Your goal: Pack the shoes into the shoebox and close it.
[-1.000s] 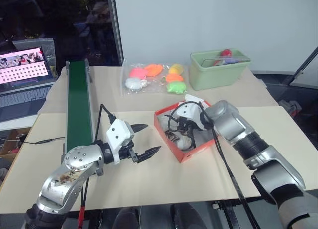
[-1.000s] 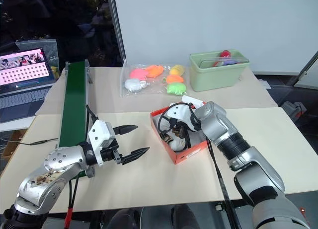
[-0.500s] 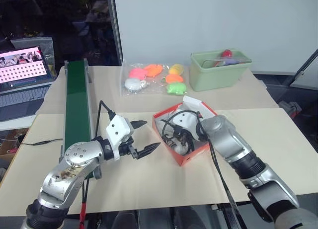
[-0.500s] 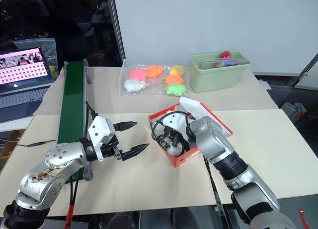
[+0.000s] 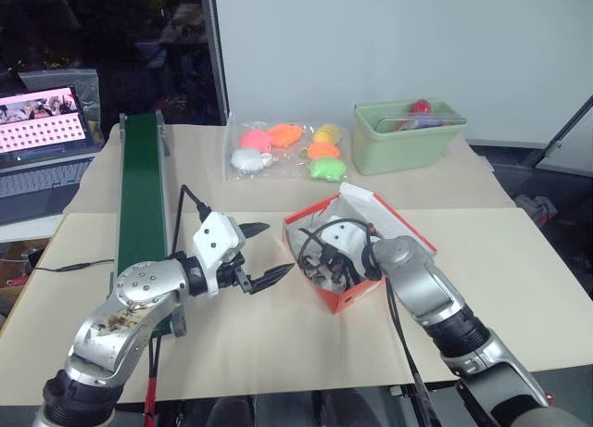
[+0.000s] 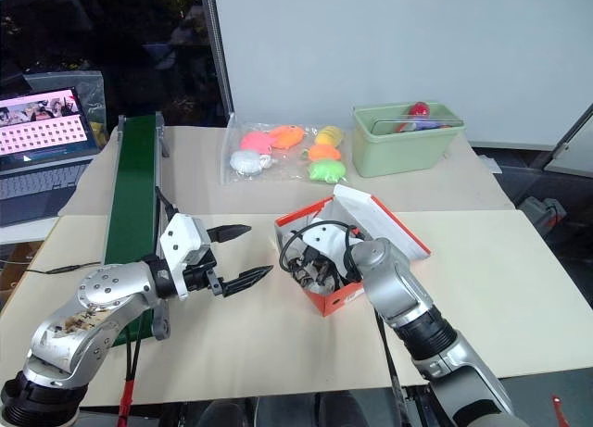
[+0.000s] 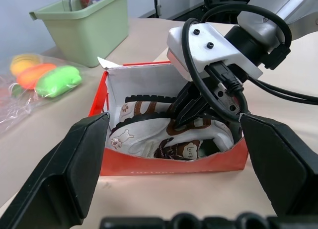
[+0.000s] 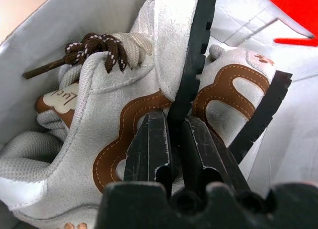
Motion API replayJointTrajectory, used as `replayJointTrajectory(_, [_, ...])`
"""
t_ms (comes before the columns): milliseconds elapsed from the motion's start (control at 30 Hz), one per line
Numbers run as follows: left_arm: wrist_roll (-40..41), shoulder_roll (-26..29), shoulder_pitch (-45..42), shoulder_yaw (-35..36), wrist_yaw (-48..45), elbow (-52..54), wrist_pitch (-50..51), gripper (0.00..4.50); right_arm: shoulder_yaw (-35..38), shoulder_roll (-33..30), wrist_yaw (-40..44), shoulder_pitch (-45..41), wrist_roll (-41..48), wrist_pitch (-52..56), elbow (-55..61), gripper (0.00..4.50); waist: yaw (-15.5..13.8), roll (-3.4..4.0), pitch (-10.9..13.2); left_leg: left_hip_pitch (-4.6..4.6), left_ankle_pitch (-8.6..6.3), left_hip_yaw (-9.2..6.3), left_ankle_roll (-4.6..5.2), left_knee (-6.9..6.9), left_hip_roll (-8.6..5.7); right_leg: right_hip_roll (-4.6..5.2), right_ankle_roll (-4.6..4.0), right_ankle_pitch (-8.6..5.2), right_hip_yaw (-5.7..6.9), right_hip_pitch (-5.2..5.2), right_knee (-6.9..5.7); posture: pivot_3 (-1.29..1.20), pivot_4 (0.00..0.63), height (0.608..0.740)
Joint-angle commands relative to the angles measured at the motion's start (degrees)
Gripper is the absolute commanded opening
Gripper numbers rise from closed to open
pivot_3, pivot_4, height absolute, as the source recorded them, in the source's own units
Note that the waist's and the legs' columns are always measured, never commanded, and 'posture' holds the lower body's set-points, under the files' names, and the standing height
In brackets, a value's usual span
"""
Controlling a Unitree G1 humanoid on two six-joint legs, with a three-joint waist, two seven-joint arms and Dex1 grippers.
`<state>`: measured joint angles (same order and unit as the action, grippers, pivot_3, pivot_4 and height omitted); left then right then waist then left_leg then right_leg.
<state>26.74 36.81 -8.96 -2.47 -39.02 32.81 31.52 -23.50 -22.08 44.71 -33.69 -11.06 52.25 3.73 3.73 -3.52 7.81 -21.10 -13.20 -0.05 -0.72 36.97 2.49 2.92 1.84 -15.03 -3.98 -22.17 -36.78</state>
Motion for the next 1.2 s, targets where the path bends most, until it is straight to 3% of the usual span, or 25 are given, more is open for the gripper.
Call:
replayJointTrajectory(33, [0.0, 0.0, -0.9, 0.7, -0.2, 0.7, -0.4, 4.48, 3.0, 1.4, 0.9, -3.2, 4.2, 6.1, -4.1, 0.05, 0.1, 0.1, 0.2, 0.0, 0.0, 0.01, 0.0, 0.01, 0.04, -0.04, -0.06, 0.05, -0.01, -0.02, -0.01, 0.0, 0.15, 0.729])
replayJointTrajectory(200, [-0.7, -0.5, -1.5, 0.2, 0.1, 0.0, -0.9, 4.48, 7.0, 2.7, 0.9, -5.7, 9.1, 13.9, -1.0, 0.05, 0.0, 0.82, 0.8, -0.15, 0.01, -0.01, 0.0, 0.02, 0.23, -0.36, -0.18, 0.13, -0.09, -0.23, 0.0, 0.0, 0.15, 0.729])
replayJointTrajectory(233, [-0.8, -0.6, -1.5, 0.1, 0.1, -0.1, -1.0, 4.5, 7.2, 2.7, 0.9, -5.5, 10.0, 15.0, -0.1, 0.96, 0.1, 0.86, 0.8, -0.32, 0.01, -0.02, 0.01, -0.01, 0.25, -0.43, -0.22, 0.12, -0.11, -0.43, -0.04, 0.0, 0.15, 0.729])
replayJointTrajectory(433, [-1.5, -1.3, -2.1, -0.1, -0.1, -1.0, -1.6, 4.5, 7.5, 3.3, -1.4, -5.0, 13.3, 20.1, 3.0, 2.93, 0.2, 0.9, 0.9, -1.79, 0.02, -0.09, 0.01, -0.05, 0.27, -0.5, -0.7, 0.36, -0.12, -2.05, -0.36, 0.0, 0.15, 0.729])
replayJointTrajectory(1067, [-2.1, -1.7, -3.1, -0.1, -2.0, -2.6, -2.2, 4.5, 16.8, -7.5, -4.2, -13.5, 23.9, 28.7, 11.0, 2.93, -0.8, 1.16, 1.1, -2.08, 0.02, -0.1, 0.01, 0.02, 0.22, -0.44, -0.68, 0.36, -0.04, -2.19, -0.28, 0.0, 0.15, 0.729])
replayJointTrajectory(1167, [-2.2, -1.8, -3.4, -0.2, -2.2, -2.7, -2.3, 4.5, 20.9, -8.1, -5.1, -14.6, 25.7, 30.3, 11.3, 2.93, -1.0, 1.17, 1.1, -2.06, 0.02, -0.1, 0.01, 0.02, 0.22, -0.45, -0.68, 0.37, -0.04, -2.19, -0.31, 0.0, 0.15, 0.729])
replayJointTrajectory(1200, [-2.2, -1.8, -3.3, -0.2, -2.3, -2.7, -2.4, 4.5, 25.2, -8.5, -4.0, -14.6, 27.7, 32.5, 11.8, 2.93, -1.2, 1.18, 1.2, -2.06, 0.02, -0.1, 0.01, 0.03, 0.22, -0.45, -0.68, 0.37, -0.04, -2.18, -0.31, 0.0, 0.15, 0.729])
